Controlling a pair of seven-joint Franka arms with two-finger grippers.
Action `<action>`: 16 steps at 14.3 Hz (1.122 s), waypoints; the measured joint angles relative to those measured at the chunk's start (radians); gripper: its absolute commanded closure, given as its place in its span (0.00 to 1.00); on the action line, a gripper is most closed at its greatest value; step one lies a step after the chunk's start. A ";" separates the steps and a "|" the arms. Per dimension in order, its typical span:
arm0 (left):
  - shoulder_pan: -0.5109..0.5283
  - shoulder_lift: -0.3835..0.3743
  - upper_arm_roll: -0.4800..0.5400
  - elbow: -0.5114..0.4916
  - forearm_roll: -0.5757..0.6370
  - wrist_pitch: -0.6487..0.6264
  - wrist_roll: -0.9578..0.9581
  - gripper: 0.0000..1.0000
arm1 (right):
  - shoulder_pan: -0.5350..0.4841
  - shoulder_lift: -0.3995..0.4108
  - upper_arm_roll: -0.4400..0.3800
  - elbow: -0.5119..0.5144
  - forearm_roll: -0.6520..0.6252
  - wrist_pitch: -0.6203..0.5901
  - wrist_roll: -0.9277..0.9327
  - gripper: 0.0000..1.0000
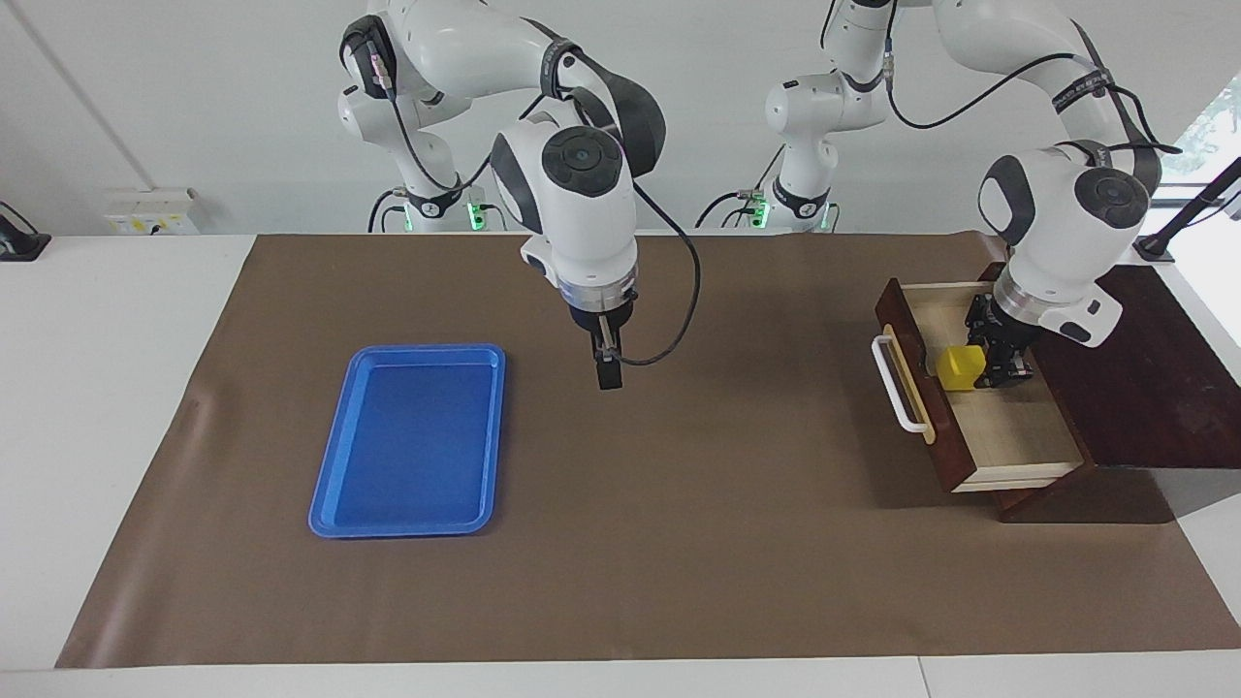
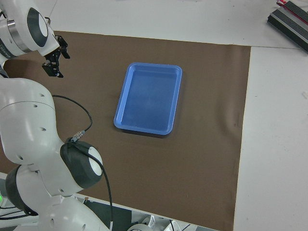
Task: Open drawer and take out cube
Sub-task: 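Lower the left gripper into the drawer and grasp the yellow cube, then lift the yellow cube out of the drawer with the left gripper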
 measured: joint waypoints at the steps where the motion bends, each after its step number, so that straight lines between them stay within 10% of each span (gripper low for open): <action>1: 0.000 0.000 0.000 0.017 0.000 -0.008 0.000 1.00 | 0.000 0.000 0.000 0.000 0.000 0.005 0.000 0.02; 9: -0.028 0.012 -0.020 0.252 -0.068 -0.249 -0.013 1.00 | 0.000 0.000 -0.001 0.001 -0.005 0.022 0.000 0.02; 16: -0.273 0.018 -0.030 0.286 -0.073 -0.353 -0.376 1.00 | 0.000 0.000 -0.001 0.001 -0.005 0.030 0.000 0.02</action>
